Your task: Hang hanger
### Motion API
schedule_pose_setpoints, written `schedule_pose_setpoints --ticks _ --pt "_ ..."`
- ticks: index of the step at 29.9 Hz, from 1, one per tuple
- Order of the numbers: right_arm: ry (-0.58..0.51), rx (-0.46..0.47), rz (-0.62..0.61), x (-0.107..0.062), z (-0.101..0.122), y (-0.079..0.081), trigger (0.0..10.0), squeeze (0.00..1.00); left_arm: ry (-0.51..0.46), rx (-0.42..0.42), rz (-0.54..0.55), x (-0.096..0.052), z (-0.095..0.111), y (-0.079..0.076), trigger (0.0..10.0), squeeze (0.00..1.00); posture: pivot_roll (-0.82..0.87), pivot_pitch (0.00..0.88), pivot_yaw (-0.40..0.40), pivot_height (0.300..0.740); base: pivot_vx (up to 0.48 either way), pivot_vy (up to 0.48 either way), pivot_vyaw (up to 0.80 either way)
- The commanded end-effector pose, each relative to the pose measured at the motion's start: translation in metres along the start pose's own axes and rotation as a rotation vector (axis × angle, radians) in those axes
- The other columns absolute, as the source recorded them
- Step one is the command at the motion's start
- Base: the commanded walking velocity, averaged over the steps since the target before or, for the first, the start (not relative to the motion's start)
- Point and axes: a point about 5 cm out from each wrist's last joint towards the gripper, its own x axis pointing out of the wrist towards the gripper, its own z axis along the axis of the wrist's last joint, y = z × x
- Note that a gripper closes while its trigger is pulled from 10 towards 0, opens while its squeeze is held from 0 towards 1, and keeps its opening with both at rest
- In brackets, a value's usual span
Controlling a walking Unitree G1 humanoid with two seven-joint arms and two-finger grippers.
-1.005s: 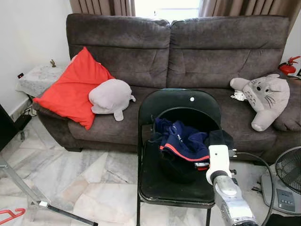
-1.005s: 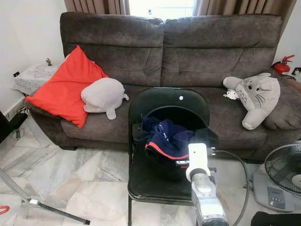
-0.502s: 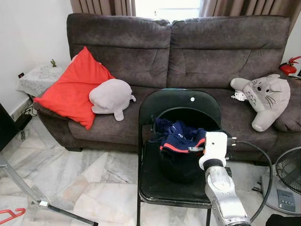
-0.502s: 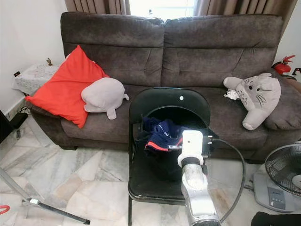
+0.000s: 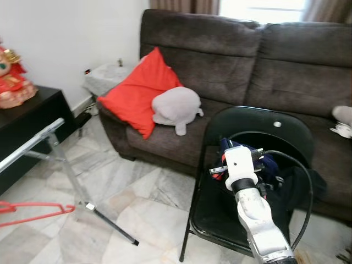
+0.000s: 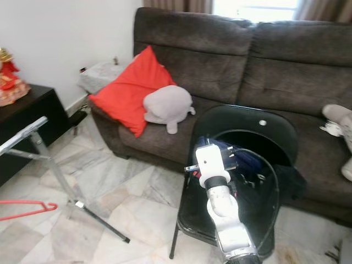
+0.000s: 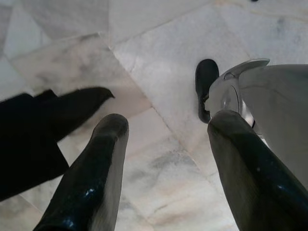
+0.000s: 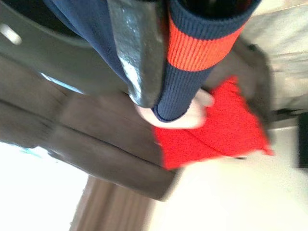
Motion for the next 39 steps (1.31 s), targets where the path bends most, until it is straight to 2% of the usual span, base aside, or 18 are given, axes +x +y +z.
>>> schedule_pose_setpoints --ticks 1,2,3,5,6,11,16,20,21,22,24,28,29,31,36,39 --pt "-0.148 -0.027 0.1 0.005 0.031 0.017 10.0 0.0 0.017 0.018 0.007 -0.001 -0.003 0.003 10.0 0.0 0.04 0.0 0.045 0.74 0.0 0.0 0.8" --pt "-0.188 -0.046 0.161 0.004 0.038 0.025 10.0 0.0 0.016 0.017 0.008 -0.001 -0.003 0.003 10.0 0.0 0.04 0.0 0.045 0.74 0.0 0.0 0.8" --pt "-0.188 -0.046 0.161 0.004 0.038 0.025 10.0 0.0 0.016 0.017 0.008 -0.001 -0.003 0.003 10.0 0.0 0.04 0.0 0.045 0.74 0.0 0.0 0.8" --pt "-0.267 -0.062 0.272 0.002 0.053 0.04 10.0 0.0 0.015 0.017 0.01 -0.001 -0.003 0.004 10.0 0.0 0.04 0.0 0.043 0.74 0.0 0.0 0.8" --pt "-0.267 -0.062 0.272 0.002 0.053 0.04 10.0 0.0 0.015 0.017 0.01 -0.001 -0.003 0.004 10.0 0.0 0.04 0.0 0.043 0.74 0.0 0.0 0.8" --pt "-0.417 -0.087 0.456 -0.007 0.083 0.065 10.0 0.0 0.016 0.013 0.015 -0.001 -0.003 0.006 10.0 0.0 0.04 0.0 0.044 0.74 0.0 0.0 0.8" --pt "-0.516 -0.089 0.552 -0.012 0.103 0.075 10.0 0.0 0.016 0.01 0.016 -0.001 -0.003 0.006 10.0 0.0 0.04 0.0 0.045 0.74 0.0 0.0 0.8" --pt "-0.624 0.004 0.637 -0.017 0.132 0.077 10.0 0.0 0.016 0.011 0.018 -0.001 -0.002 0.007 10.0 0.0 0.04 0.0 0.049 0.74 0.0 0.0 0.8" --pt "-0.648 0.058 0.68 -0.02 0.141 0.078 10.0 0.0 0.016 0.011 0.018 -0.001 -0.002 0.007 10.0 0.0 0.04 0.0 0.049 0.74 0.0 0.0 0.8" --pt "-0.648 0.058 0.68 -0.02 0.141 0.078 10.0 0.0 0.016 0.011 0.018 -0.001 -0.002 0.007 10.0 0.0 0.04 0.0 0.049 0.74 0.0 0.0 0.8" --pt "-0.651 0.129 0.764 -0.026 0.147 0.081 10.0 0.0 0.015 0.012 0.018 -0.001 -0.002 0.007 10.0 0.0 0.04 0.0 0.05 0.74 0.0 0.0 0.8" --pt "-0.587 0.162 0.811 -0.03 0.135 0.084 10.0 0.0 0.015 0.012 0.018 -0.001 -0.002 0.007 10.0 0.0 0.04 0.0 0.05 0.74 0.0 0.0 0.64" --pt "-0.548 0.164 0.825 -0.031 0.125 0.085 10.0 0.0 0.014 0.012 0.017 -0.001 -0.002 0.006 10.0 0.0 0.04 0.0 0.05 0.74 0.0 0.0 0.45" --pt "-0.398 0.191 0.819 -0.032 0.091 0.084 10.0 0.0 0.014 0.012 0.016 -0.001 -0.002 0.006 10.0 0.0 0.04 0.0 0.05 0.74 0.0 0.0 0.0" --pt "-0.289 0.179 0.865 -0.04 0.065 0.084 10.0 0.0 0.015 0.012 0.016 -0.001 -0.002 0.006 10.0 0.0 0.04 0.0 0.049 0.74 0.0 0.0 0.0" --pt "-0.143 0.219 0.71 -0.031 0.037 0.069 10.0 0.0 0.016 0.012 0.017 -0.001 -0.002 0.007 10.0 0.0 0.04 0.0 0.049 0.74 0.0 0.0 0.0"
